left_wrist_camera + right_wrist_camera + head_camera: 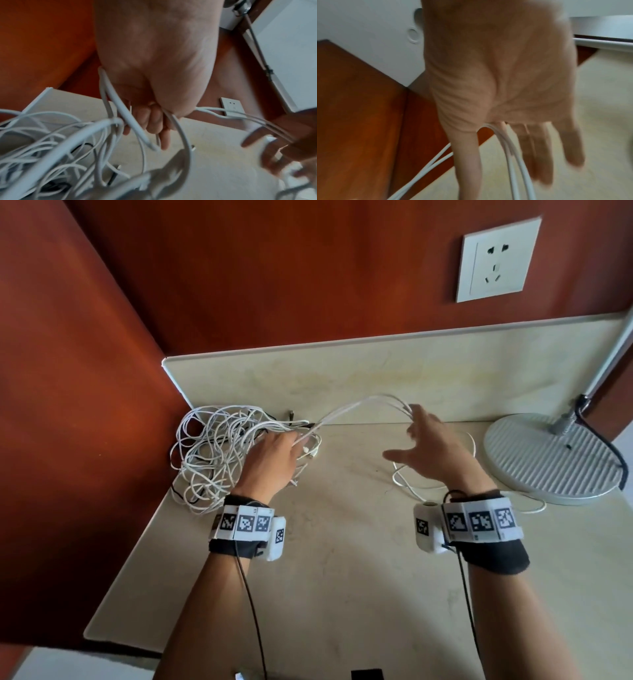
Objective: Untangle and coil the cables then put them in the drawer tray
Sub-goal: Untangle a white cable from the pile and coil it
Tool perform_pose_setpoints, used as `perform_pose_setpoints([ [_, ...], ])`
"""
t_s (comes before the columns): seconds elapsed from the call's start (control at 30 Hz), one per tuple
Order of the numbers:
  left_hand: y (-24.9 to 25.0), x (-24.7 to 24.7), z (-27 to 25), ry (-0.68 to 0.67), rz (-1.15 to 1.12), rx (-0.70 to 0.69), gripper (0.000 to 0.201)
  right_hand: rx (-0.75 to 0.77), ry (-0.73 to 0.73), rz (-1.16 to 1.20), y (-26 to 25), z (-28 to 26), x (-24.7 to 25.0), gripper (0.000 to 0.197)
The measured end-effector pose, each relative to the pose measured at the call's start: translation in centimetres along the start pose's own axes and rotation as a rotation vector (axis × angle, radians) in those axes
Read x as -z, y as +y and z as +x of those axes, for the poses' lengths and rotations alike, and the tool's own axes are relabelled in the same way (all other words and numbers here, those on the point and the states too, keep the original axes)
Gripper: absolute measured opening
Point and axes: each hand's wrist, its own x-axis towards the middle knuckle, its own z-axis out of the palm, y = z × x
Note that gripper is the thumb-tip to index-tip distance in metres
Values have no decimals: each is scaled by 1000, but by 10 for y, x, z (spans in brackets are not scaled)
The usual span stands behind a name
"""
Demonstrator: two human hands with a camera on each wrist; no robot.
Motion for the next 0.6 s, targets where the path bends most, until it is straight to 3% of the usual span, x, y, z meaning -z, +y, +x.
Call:
perform_pose_setpoints([
  [0.07,14,1,0,-39,6,-53,25,45,134,-163,-20,-9,0,124],
  [0.17,31,-1,2,-83,84,-124,26,219,381,-280,-43,-20,2,141],
  [0.23,41,-3,5,-110,44,-130,27,337,331,-359,-49,-21,-2,123],
  [0.37,57,-3,9,-110,-27,-244,19,415,107,-315,-43,-14,-22,31],
  [0.47,52,-3,14,-84,-20,-277,12,389,-80,-60,-21,-3,-27,28],
  [0.6,29,-3,18,-106,-162,-317,47,478,-27,155,8,6,-18,36],
])
